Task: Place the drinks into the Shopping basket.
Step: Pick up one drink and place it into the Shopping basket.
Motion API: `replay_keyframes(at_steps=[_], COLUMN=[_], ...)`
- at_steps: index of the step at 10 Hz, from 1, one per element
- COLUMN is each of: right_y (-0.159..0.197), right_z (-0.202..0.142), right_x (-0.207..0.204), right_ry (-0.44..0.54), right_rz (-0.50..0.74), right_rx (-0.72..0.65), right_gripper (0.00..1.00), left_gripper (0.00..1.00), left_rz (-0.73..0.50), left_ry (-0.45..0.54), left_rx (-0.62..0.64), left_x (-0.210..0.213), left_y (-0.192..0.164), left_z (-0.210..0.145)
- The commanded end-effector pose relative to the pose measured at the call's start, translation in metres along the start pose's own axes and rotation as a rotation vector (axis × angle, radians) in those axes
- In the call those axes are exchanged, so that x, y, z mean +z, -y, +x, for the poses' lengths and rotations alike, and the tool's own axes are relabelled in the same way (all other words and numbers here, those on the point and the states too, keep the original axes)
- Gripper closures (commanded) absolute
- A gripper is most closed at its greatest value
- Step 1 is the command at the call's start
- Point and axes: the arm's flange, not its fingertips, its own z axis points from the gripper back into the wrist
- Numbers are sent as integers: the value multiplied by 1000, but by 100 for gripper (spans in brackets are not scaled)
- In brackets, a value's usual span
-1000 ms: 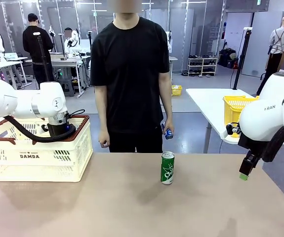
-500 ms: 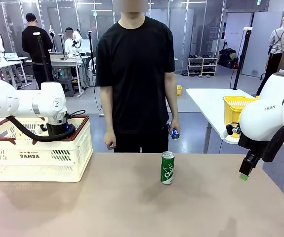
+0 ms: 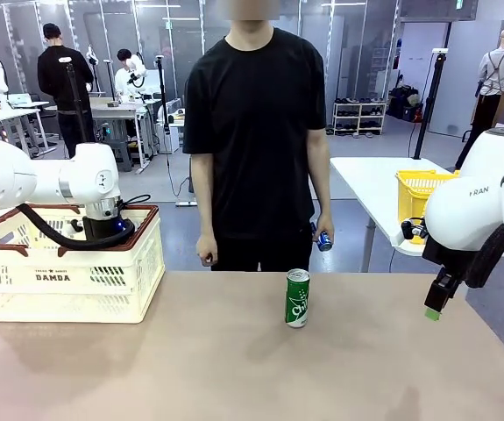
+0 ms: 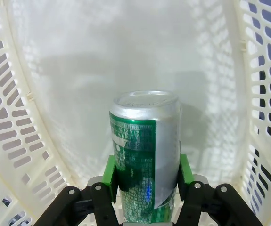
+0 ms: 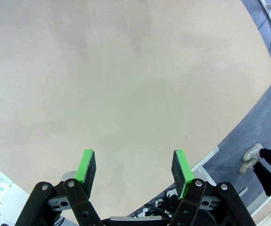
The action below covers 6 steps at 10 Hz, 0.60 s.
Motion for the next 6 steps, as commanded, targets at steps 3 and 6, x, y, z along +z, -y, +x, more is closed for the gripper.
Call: replay_keyframes(at_steps=[3, 6], right_y=[0, 0], right_z=[0, 0], right_x=[0, 0], right_ry=[-1, -1], right_rz=[0, 0], right_rx=[0, 0], right_gripper=[19, 19], left_gripper=[33, 32], left_rz=[72, 48], left_ry=[16, 13], left_rx=[19, 20], left_x=[-10, -4], left_y=[9, 7], left_z=[2, 1])
